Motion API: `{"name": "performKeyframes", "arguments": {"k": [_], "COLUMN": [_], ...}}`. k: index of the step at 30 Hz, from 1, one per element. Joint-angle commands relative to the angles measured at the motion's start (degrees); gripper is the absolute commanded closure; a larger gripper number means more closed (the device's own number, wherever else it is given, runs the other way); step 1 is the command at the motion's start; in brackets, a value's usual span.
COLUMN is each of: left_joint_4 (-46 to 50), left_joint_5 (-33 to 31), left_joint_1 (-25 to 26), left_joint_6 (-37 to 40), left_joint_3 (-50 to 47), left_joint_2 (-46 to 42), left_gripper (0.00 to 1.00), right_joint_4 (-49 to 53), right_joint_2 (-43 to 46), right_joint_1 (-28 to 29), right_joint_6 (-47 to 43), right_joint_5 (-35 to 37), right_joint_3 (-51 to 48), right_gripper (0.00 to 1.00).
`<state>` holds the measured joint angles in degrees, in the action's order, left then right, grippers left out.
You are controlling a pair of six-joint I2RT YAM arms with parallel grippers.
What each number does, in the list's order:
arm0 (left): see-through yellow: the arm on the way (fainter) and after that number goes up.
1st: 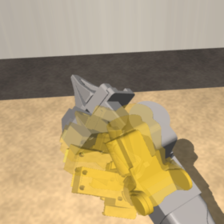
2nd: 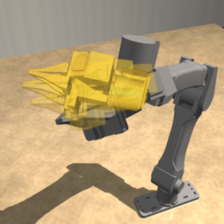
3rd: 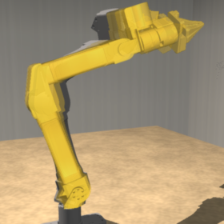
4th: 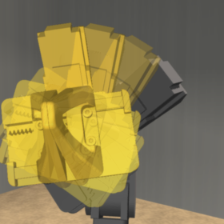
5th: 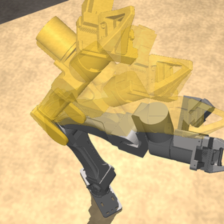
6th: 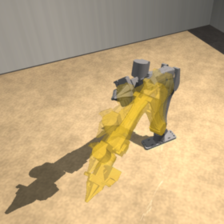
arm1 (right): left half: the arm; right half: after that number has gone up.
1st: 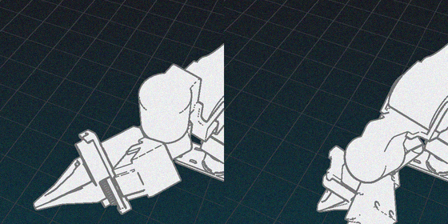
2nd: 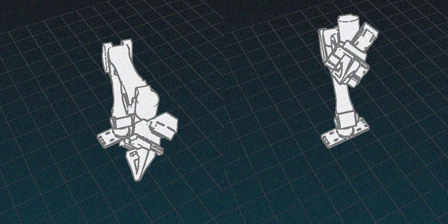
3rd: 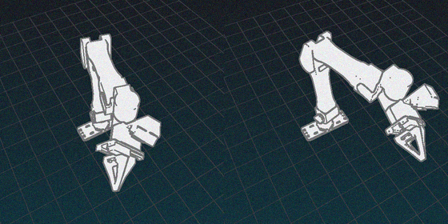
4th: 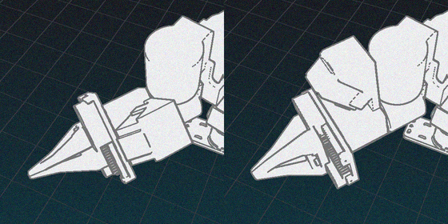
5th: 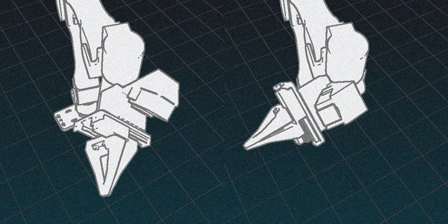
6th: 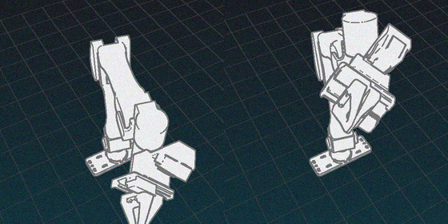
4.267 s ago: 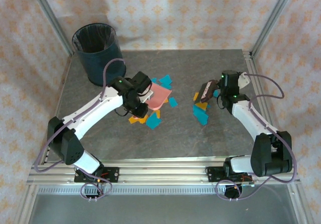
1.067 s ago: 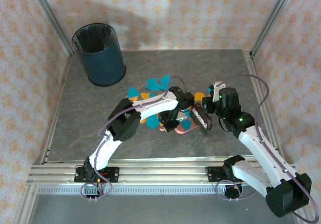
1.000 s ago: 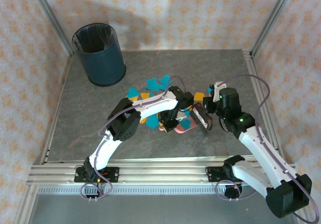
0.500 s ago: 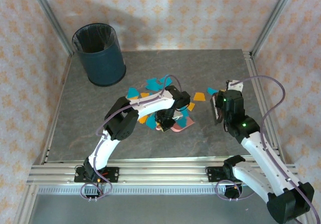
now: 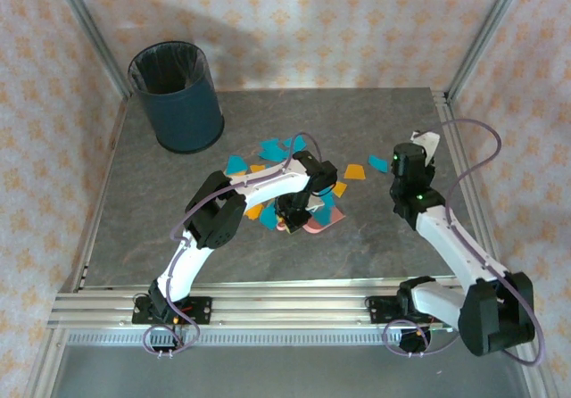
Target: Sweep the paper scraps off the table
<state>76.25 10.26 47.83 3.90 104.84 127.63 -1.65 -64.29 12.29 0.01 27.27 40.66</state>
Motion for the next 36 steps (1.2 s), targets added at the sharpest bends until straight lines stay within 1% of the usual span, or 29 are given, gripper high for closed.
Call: {"name": "performKeyframes", "arguments": {"k": [1, 7, 13, 17, 20, 26, 31, 36], "left_joint_4": [1.8, 1.7, 2.0, 2.0, 2.1, 2.8, 3.1, 3.2], "left_joint_5": [-0.3, 0.1, 0.2, 0.3, 0.4, 0.3, 0.3, 0.4], "left_joint_1": [-0.9, -0.9, -0.8, -0.9, -0.8, -0.9, -1.0, -1.0], "left_joint_6": [-1.2, -1.2, -1.1, -1.2, -1.2, -0.9, -0.7, -0.2], "left_joint_3": [0.4, 0.3, 0.4, 0.4, 0.6, 1.4, 2.0, 2.2], "left_joint_2": [-1.2, -1.1, -1.1, -1.0, -0.7, 0.3, 0.6, 0.5], "left_gripper": [1.00, 1.00, 1.00, 1.00, 1.00, 1.00, 1.00, 1.00], "right_joint_4": [-6.6, -10.0, -11.9, -14.1, -14.7, -14.1, -12.7, -10.6], "right_joint_2": [-3.0, -10.3, -16.1, -18.5, -19.4, -20.6, -20.0, -18.2], "right_joint_1": [-0.7, -1.0, -1.0, -1.0, -1.0, -0.8, 0.1, 0.7], "right_joint_6": [-3.2, -6.3, -7.9, -9.9, -11.3, -14.5, -17.2, -18.5], "right_joint_5": [1.9, -0.2, -6.4, -10.3, -14.6, -25.3, -31.6, -36.1], "right_joint_3": [3.9, 6.6, 9.0, 9.3, 9.5, 9.6, 8.9, 7.6], "right_gripper": [1.00, 1.00, 1.00, 1.00, 1.00, 1.00, 1.00, 1.00]}}
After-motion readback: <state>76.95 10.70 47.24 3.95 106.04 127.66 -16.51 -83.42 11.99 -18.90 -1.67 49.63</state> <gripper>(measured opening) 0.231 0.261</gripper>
